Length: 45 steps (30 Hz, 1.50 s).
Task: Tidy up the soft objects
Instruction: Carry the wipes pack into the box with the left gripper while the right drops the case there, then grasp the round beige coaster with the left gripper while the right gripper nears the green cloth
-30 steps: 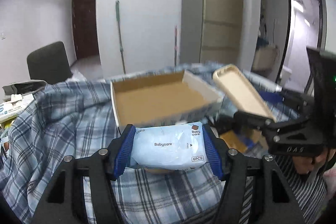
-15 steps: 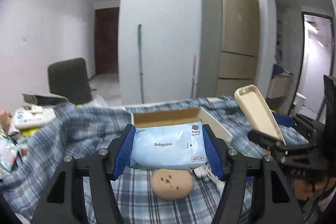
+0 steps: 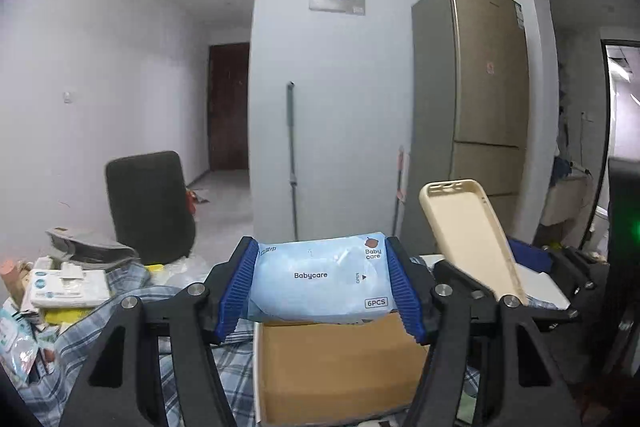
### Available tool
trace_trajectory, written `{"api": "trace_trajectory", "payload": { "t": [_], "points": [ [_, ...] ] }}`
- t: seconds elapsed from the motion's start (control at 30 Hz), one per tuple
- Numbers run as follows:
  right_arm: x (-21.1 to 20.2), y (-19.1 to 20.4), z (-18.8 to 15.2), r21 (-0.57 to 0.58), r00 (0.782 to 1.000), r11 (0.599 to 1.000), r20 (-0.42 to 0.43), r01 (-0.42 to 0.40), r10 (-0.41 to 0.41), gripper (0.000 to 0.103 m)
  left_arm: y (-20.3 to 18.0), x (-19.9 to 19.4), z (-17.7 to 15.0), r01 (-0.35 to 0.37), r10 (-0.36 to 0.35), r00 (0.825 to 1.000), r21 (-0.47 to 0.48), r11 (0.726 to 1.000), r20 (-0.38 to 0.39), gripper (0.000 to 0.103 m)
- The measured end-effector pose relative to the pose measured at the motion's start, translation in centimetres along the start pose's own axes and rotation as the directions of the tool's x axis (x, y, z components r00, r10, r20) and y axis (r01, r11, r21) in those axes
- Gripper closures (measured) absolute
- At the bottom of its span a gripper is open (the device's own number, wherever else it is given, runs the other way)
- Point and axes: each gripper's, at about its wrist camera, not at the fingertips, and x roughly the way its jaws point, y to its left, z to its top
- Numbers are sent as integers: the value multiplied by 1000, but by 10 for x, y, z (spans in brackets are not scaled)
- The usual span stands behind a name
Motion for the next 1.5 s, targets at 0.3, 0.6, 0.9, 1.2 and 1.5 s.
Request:
{"api": "trace_trajectory", "payload": {
  "t": [0.3,0.6,0.9,1.2,1.5],
  "points": [
    [42,-8,-29,91,993,995,-108,-33,43,31,22,51,-32,-11,8,989,-16,1000,-145,37],
    [97,-11,-71,95,942,992,-319,-79,106,31,26,108,-77,-10,15,913,14,1000,-408,36],
    [128,-14,-85,122,905,989,-405,-85,128,30,31,134,-102,16,-16,888,-4,1000,-459,35],
    [138,-8,-92,64,894,996,-439,-70,91,15,30,130,-100,-17,19,905,9,1000,-424,15],
    [114,-28,-68,139,926,988,-361,-62,109,15,36,85,-57,-36,27,965,-30,999,-262,15]
  ]
}}
